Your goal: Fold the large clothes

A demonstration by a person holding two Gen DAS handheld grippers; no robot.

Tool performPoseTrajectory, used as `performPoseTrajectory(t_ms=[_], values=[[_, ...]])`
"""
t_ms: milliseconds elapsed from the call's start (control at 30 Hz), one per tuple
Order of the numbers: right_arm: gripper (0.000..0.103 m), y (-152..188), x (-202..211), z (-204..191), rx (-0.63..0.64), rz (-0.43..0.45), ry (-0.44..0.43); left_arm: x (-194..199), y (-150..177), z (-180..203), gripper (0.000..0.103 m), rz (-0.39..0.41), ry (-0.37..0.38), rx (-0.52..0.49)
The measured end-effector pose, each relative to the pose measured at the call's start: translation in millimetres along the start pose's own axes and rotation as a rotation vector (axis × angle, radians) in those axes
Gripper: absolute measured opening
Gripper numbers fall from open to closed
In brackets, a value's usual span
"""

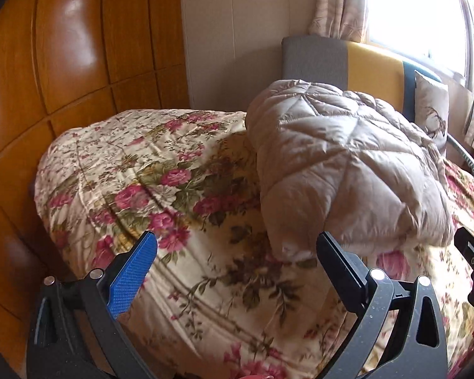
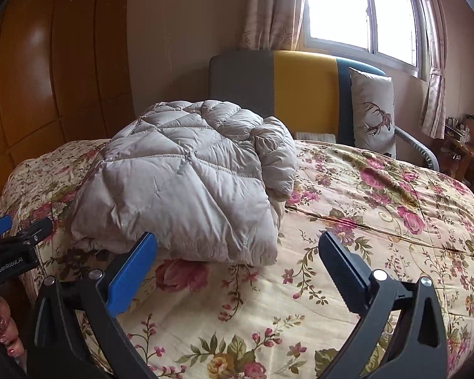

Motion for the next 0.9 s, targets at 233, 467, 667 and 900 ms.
performPoseTrajectory(t_ms=[233, 467, 667, 900], values=[[0.101, 4.7, -3.8, -4.8, 0.017, -0.024, -0.015, 12.7, 8.0, 0.6, 0.1, 0.034, 0.013, -0.017], [0.101, 1.8, -0.8, -3.6, 0.009, -0.01, -0.013, 15.5, 9.3, 2.8, 0.1, 0.041, 0.028, -0.022], [0.101, 2.7, -2.3, -2.0, -0.001, -0.016, -0.023, 14.1, 10.5, 3.6, 0.1, 0.035, 0.035, -0.021], [0.101, 2.9, -3.3, -1.8, -0.003, -0.02, -0.028, 11.6, 11.7, 3.7, 0.1, 0.024, 0.038, -0.021]])
Point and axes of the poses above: each gripper's, at about its wrist camera, not at the fingertips, and x roughly against the way its jaws point, z to its right, y to its underside, the point moved 1 cm from there along -x, roughly the way its jaws point, and after that the axes turned 15 degrees about -y, right-handed, at the moved point
